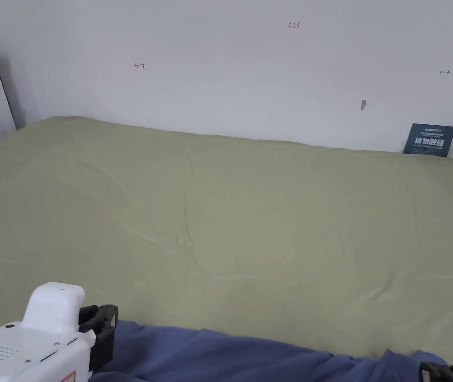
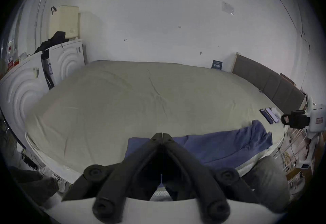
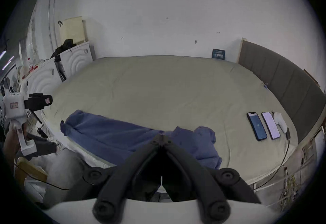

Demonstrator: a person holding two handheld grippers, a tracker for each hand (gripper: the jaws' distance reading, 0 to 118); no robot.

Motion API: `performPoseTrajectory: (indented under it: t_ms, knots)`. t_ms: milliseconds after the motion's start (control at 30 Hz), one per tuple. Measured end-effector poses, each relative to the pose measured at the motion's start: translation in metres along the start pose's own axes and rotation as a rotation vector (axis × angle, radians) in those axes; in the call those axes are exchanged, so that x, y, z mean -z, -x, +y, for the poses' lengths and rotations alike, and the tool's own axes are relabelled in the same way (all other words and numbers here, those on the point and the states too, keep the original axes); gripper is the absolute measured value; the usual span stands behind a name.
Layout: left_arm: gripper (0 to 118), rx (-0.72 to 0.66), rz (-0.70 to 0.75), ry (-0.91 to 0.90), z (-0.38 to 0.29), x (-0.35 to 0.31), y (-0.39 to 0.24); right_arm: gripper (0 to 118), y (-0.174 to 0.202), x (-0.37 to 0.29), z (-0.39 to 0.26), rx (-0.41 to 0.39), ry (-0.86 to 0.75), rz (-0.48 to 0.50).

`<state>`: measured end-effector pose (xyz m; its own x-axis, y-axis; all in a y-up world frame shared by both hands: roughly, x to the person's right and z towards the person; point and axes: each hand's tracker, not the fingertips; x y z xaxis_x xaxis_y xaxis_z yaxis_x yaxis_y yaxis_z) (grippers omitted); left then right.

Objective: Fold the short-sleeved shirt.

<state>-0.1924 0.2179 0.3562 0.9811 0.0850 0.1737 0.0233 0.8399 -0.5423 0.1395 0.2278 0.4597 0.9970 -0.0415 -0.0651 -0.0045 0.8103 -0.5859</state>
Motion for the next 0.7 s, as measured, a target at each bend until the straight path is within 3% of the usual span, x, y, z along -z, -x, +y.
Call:
performPoseTrajectory:
  t_ms: [33, 100, 167, 200, 233, 267, 300, 400, 500, 633, 667, 700]
  knots:
    - [5, -0.010, -0.018, 0.011, 0.000, 0.003, 0.008, 0, -0.001, 0.000, 0.000, -0.001, 0.003, 0.000]
    - [28, -0.036, -0.103, 0.076, -0.003, 0.012, 0.028, 0, -0.004, -0.002, 0.002, -0.002, -0.002, -0.005]
    - [46, -0.177, -0.155, 0.128, 0.003, 0.028, 0.060, 0, -0.007, -0.005, 0.004, 0.000, -0.003, -0.005]
    - [78, -0.278, -0.184, 0.194, 0.002, 0.042, 0.082, 0, -0.009, -0.006, 0.005, 0.001, -0.005, -0.006]
    - [103, -0.361, -0.237, 0.223, -0.001, 0.051, 0.104, 0, -0.011, -0.008, 0.006, 0.003, -0.006, -0.006]
    - [104, -0.400, -0.295, 0.254, -0.003, 0.055, 0.114, 0, -0.013, -0.008, 0.007, 0.004, -0.007, -0.005]
    - [104, -0.454, -0.243, 0.276, -0.009, 0.072, 0.129, 0, -0.013, -0.010, 0.007, 0.006, -0.005, -0.010]
    - [103, -0.456, -0.256, 0.329, -0.020, 0.088, 0.133, 0, -0.016, -0.010, 0.007, 0.007, 0.000, -0.019]
    - [103, -0.584, -0.393, 0.440, -0.021, 0.101, 0.140, 0, -0.017, -0.007, 0.006, 0.018, 0.012, -0.016]
    - [101, -0.655, -0.461, 0.379, -0.010, 0.093, 0.139, 0, -0.017, -0.002, 0.004, 0.043, 0.028, -0.003]
    - [96, -0.734, -0.473, 0.386, -0.010, 0.105, 0.160, 0, -0.016, -0.001, 0.003, 0.046, 0.032, -0.003]
    - [76, -0.793, -0.482, 0.377, -0.008, 0.109, 0.173, 0, -0.015, 0.000, 0.002, 0.046, 0.035, -0.001]
